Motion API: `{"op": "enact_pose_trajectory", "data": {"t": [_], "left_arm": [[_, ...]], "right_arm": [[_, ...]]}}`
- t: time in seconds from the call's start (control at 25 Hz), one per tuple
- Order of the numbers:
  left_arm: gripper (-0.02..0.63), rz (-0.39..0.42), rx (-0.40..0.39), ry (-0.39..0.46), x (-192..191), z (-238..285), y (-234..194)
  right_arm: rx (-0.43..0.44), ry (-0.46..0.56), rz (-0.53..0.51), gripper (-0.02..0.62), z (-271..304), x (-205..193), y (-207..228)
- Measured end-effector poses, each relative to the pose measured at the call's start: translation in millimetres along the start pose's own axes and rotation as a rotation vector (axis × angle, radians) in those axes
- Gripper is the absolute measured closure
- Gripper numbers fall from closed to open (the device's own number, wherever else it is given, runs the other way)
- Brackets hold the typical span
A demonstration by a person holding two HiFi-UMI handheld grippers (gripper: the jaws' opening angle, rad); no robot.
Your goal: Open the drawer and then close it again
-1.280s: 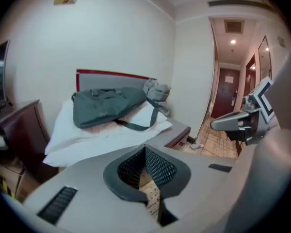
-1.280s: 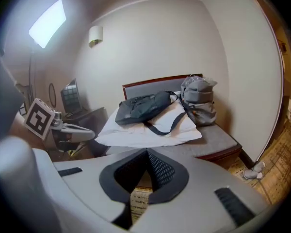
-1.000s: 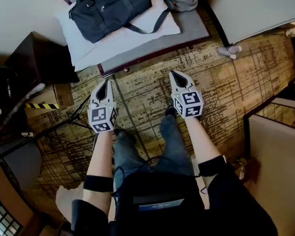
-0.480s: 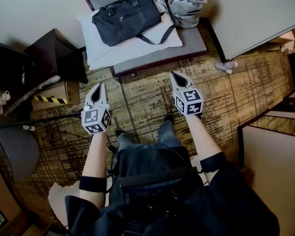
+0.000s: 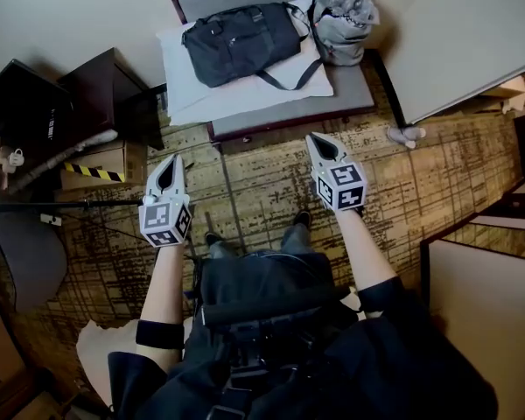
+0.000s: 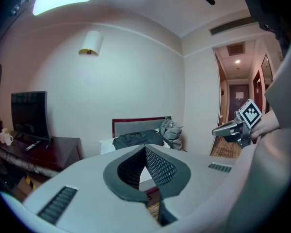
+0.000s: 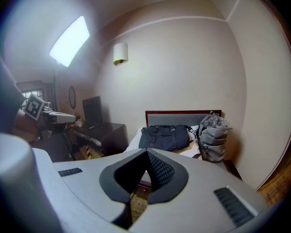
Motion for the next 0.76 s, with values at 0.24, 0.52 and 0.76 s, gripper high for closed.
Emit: {"op": "enact_pose_trajectory", "data": {"t": [0.24,0.52,0.76], "left_arm": [[0.604,0.001,-0.004,-0.028,1.2,-1.2,-12.0],[0.604,-0.01,-0.028,-0.043,-1.7,6.9,-8.7],[0.604,-0.036,-0.027,-0.046,-6.4,2.8,-8.1]], "right_arm": [[0.009,-0.012,0.004,0.592,2.0,-3.6,-8.0],[0.016,-0.018,0.007,0.592,8.8,-5.3,-8.6],[0.024,-0.036,-0.016,0.592,4.9,-11.5,-14.6]]}}
Point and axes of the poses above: the fingertips, and each gripper's own axes: z forward along the fingers, y to its right, x out of its top, the point moved 7 cm from there along -z, backward along the fingers, and after that the axes turned 6 degrees about -z, right-handed, at the moved point
